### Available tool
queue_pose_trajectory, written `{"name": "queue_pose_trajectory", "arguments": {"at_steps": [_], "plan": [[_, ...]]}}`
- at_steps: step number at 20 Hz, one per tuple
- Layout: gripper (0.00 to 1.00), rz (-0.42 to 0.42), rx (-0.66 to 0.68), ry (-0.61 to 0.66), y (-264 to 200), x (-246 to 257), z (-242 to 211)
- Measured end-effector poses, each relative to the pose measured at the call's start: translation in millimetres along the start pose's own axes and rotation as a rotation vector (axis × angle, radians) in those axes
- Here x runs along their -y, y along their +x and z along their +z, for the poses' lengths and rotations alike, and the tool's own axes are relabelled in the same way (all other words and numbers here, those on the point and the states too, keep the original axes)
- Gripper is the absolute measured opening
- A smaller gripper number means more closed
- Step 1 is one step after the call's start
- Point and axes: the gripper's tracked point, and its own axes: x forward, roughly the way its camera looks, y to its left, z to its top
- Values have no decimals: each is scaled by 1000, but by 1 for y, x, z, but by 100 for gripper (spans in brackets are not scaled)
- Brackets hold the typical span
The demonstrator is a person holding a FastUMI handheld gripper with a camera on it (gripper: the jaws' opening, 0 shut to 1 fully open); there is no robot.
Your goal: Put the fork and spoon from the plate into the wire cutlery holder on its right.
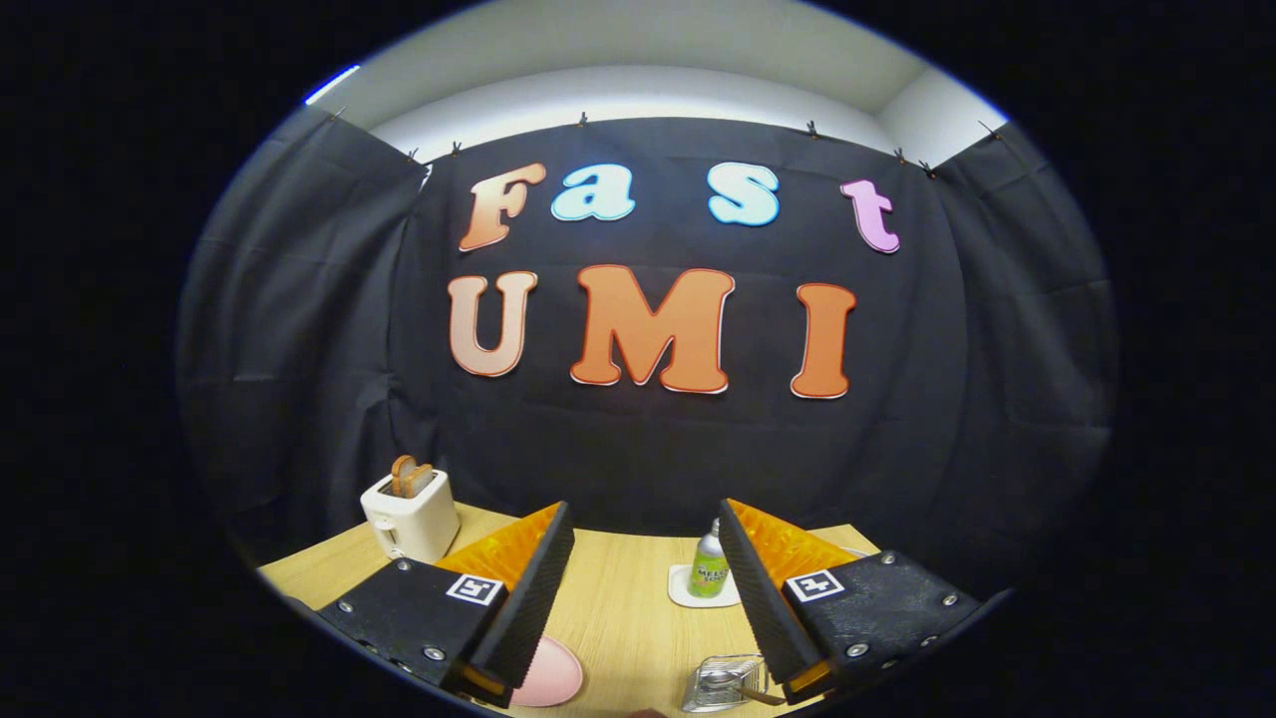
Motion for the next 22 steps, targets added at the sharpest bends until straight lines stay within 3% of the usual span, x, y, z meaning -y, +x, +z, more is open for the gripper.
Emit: {"name": "queue_pose_trajectory", "arguments": {"at_steps": [12, 22], "plan": [[91, 151, -103, -28, 11, -91, -56], [91, 293, -491, -53, -8, -142, -201]]}}
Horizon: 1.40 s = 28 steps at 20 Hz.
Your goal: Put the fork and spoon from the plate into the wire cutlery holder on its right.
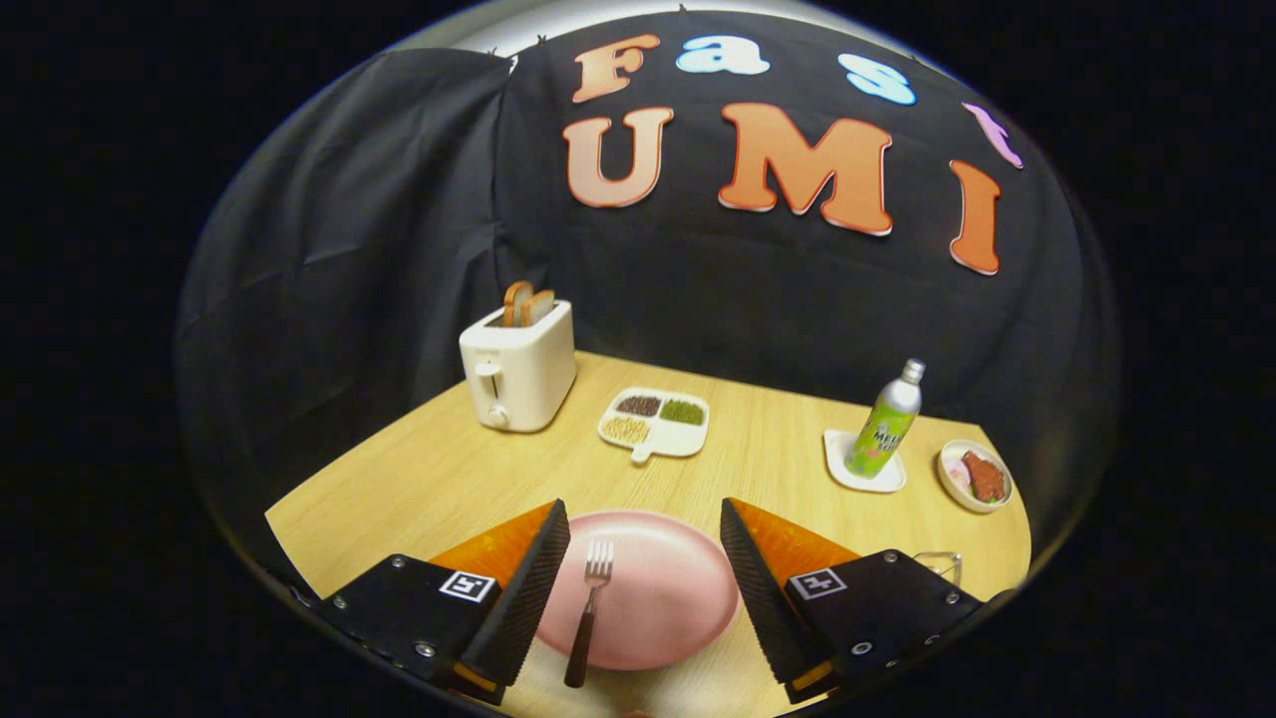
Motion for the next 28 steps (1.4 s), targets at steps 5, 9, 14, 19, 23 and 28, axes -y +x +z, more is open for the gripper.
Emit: {"name": "queue_pose_trajectory", "arguments": {"at_steps": [5, 9, 14, 19, 23, 28], "plan": [[92, 34, -137, -26, 16, -13, -46], [92, 48, -250, -53, 23, -20, -79], [81, 51, -349, -104, 29, -19, -106], [56, 66, -449, -98, 29, -24, -128], [27, 77, -488, -65, 34, -24, -133], [8, 63, -486, 3, 35, -20, -129]]}}
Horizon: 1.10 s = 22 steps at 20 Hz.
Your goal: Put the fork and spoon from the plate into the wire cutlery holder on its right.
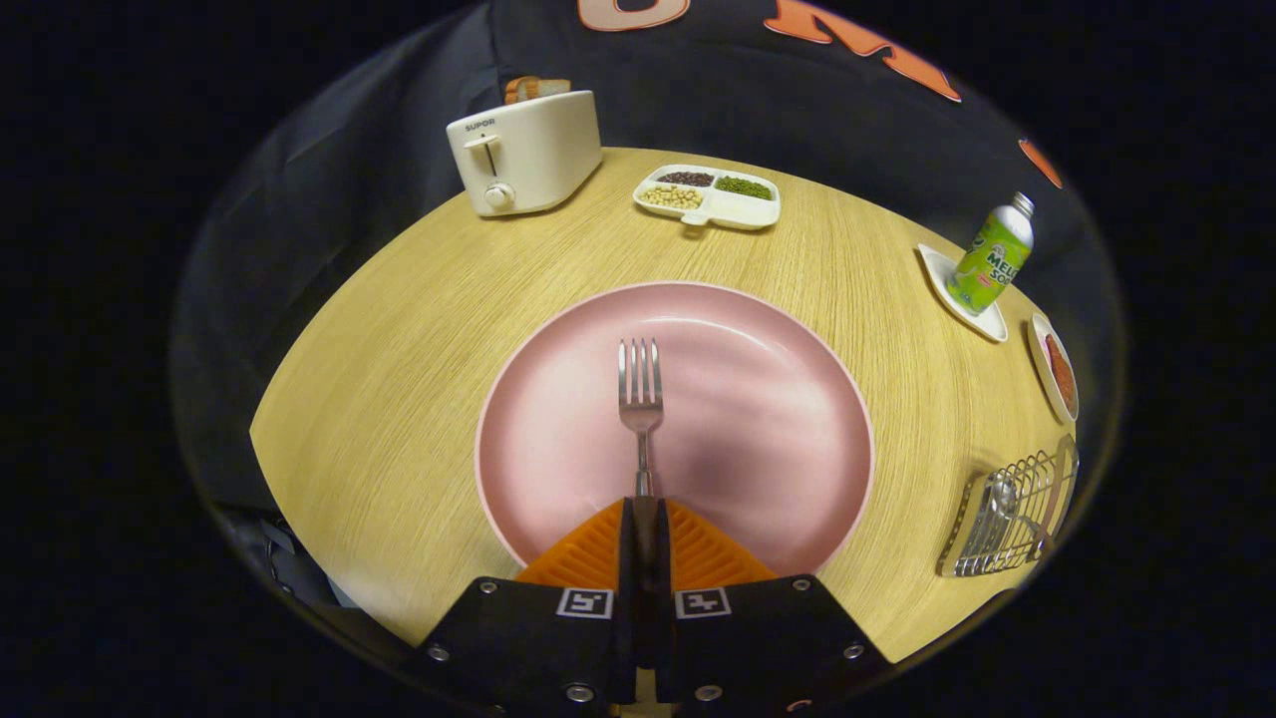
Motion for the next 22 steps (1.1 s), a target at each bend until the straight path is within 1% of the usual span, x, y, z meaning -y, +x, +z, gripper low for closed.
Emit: {"name": "queue_pose_trajectory", "arguments": {"at_steps": [2, 5, 9, 16, 22], "plan": [[6, 2, 31, 29, -6, 5, 8], [5, 7, 72, 72, -20, 12, 16], [5, -13, 150, 115, -46, 33, 27], [5, -125, 261, 144, -108, 93, 24], [5, -213, 316, 215, -163, 141, 16]]}}
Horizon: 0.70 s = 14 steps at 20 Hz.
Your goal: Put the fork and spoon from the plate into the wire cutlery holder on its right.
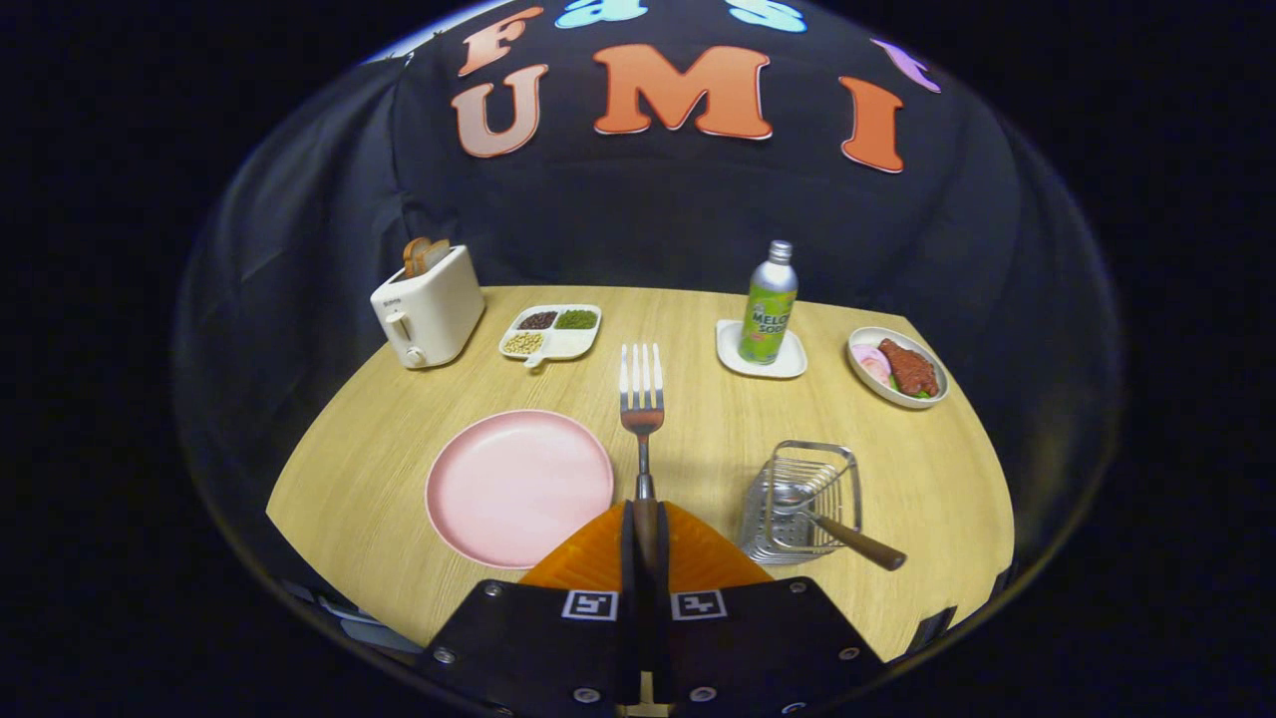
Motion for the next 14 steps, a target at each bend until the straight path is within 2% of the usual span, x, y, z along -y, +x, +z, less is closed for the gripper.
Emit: {"name": "queue_pose_trajectory", "arguments": {"at_steps": [6, 14], "plan": [[5, -81, 8, 16, -28, 50, 9], [5, -125, -113, 8, -30, 84, -18]]}}
